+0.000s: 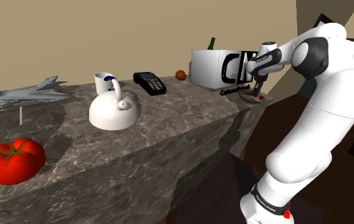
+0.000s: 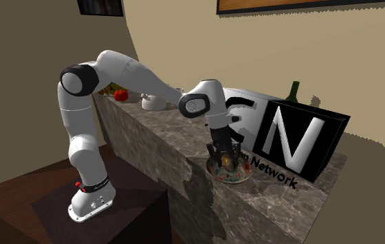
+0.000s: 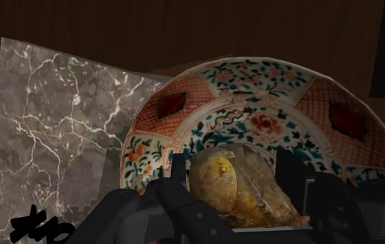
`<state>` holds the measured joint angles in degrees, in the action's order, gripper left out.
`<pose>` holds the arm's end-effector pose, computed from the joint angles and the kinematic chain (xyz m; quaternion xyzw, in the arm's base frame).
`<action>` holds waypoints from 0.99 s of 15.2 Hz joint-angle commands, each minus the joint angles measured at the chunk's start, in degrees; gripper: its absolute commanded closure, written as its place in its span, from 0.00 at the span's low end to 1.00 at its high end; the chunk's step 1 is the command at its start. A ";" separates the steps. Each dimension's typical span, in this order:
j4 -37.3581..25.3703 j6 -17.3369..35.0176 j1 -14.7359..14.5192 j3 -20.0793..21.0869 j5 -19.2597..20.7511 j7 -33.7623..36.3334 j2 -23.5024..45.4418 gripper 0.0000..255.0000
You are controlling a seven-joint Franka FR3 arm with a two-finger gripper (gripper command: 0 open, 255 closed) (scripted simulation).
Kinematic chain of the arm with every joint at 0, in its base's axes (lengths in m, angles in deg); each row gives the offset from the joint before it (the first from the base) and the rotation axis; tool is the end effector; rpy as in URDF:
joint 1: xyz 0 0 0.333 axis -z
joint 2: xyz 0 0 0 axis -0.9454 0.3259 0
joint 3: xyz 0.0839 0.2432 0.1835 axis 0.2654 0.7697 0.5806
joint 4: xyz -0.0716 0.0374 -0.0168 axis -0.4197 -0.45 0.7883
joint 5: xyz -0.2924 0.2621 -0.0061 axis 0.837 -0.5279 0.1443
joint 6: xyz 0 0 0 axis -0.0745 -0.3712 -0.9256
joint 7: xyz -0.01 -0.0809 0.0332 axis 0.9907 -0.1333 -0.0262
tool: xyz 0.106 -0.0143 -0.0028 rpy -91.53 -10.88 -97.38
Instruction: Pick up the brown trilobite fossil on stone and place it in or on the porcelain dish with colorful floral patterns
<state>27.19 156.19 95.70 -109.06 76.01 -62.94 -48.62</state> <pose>0.3167 -0.5109 0.4622 0.9801 0.0336 -0.0653 0.1845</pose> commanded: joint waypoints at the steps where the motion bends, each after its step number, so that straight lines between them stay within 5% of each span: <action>1: 0.10 0.25 0.05 -0.03 -0.04 -0.02 0.10 1.00; 6: 0.10 0.25 0.05 -0.02 -0.04 -0.02 0.10 1.00; 7: 0.10 0.25 0.05 -0.02 -0.05 -0.02 0.11 0.00; 12: 0.11 0.25 0.05 -0.03 -0.04 -0.02 0.10 0.00; 15: -1.67 -5.12 -1.35 0.64 1.65 1.10 -3.44 0.00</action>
<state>25.92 152.76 94.80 -108.64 77.05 -62.27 -50.88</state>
